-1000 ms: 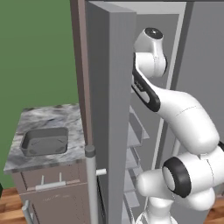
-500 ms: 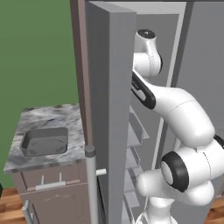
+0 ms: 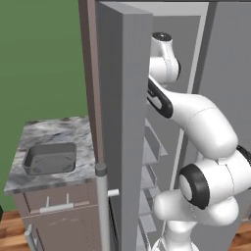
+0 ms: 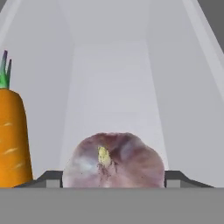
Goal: Take the garlic and carrot out of the freezer and place them in the tupperware container on the counter. Then put the tupperware containing the vegetables back in the freezer.
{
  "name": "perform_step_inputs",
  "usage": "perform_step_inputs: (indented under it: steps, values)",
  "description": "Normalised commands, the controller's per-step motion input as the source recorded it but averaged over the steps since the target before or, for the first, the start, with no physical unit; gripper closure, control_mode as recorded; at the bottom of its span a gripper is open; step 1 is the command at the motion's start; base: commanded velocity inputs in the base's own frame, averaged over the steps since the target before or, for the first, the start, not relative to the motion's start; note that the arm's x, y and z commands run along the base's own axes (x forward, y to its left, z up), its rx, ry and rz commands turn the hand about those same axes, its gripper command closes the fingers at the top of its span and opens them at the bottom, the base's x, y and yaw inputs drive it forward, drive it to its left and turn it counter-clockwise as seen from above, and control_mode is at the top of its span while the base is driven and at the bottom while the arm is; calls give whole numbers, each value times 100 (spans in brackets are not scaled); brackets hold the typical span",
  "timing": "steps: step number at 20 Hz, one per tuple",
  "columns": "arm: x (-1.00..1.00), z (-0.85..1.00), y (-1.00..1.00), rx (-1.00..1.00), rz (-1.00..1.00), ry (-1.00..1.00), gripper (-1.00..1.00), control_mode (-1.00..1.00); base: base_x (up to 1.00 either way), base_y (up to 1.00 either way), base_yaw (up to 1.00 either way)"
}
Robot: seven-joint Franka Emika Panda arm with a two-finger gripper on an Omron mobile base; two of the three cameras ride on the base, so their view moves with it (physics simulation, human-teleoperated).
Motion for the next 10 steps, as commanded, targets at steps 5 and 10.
perform_step_inputs:
  steps: [5, 10]
  values:
    - [11, -14, 0, 0, 0, 6, 100, -100, 0, 0, 0]
    - [-21, 7, 0, 0, 0, -5, 100, -100, 0, 0, 0]
